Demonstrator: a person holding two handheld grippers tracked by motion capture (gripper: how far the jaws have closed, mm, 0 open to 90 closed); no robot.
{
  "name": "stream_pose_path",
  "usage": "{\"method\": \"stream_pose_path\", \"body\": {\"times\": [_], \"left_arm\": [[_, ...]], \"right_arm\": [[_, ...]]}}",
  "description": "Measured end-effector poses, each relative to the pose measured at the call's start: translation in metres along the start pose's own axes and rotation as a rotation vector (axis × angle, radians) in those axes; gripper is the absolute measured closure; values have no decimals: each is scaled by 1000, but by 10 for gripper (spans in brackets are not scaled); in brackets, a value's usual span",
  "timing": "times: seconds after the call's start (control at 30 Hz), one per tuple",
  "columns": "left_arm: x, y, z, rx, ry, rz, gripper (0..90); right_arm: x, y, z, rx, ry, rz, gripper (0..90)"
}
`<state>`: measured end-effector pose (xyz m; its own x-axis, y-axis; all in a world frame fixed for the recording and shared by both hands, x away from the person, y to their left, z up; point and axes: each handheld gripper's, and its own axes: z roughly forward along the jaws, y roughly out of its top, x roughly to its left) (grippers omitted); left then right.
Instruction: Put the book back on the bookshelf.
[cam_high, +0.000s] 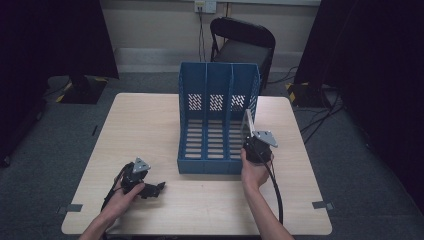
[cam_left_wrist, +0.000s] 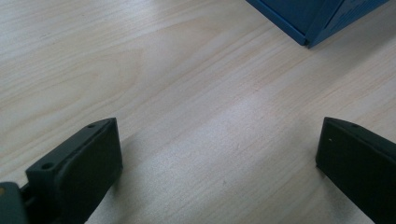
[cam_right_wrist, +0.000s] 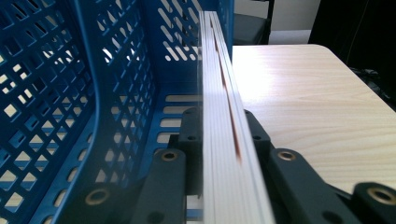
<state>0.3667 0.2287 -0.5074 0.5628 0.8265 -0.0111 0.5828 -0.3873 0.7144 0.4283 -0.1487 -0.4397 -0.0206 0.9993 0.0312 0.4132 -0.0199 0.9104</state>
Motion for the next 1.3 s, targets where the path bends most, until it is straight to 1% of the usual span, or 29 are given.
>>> {"method": "stream_pose_path", "body": {"times": [0.13, 0.2, 0.3, 0.4, 0.47, 0.53, 0.63, 0.73, 0.8, 0.93, 1.0, 1.3], "left_arm": [[0, 0, 0, 1, 1, 3, 0], [0, 0, 0, 1, 1, 3, 0], [0, 0, 0, 1, 1, 3, 0], [0, 0, 0, 1, 1, 3, 0], [0, 0, 0, 1, 1, 3, 0], [0, 0, 0, 0, 1, 4, 0], [0, 0, 0, 1, 1, 3, 0], [0, 0, 0, 0, 0, 1, 0], [0, 0, 0, 0, 0, 1, 0], [0, 0, 0, 1, 0, 1, 0], [0, 0, 0, 1, 0, 2, 0], [0, 0, 0, 0, 0, 1, 0]], "right_arm": [[-2, 2, -1, 0, 11, 6, 738], [-2, 2, -1, -5, 17, -5, 728], [-4, 4, -1, -7, 21, 0, 708], [-4, 5, 0, -11, 27, -10, 701], [-5, 4, 1, -6, 31, -10, 708], [-5, 4, 2, -1, 39, -9, 741], [-2, 4, 1, -8, 27, -19, 755], [-1, 3, 1, -13, 14, -10, 758], [0, 2, 1, -18, 6, -18, 758], [3, 1, 1, -33, -26, -16, 759], [4, 0, 1, -41, -33, -17, 759], [2, 1, 1, -33, -13, -17, 744]]}}
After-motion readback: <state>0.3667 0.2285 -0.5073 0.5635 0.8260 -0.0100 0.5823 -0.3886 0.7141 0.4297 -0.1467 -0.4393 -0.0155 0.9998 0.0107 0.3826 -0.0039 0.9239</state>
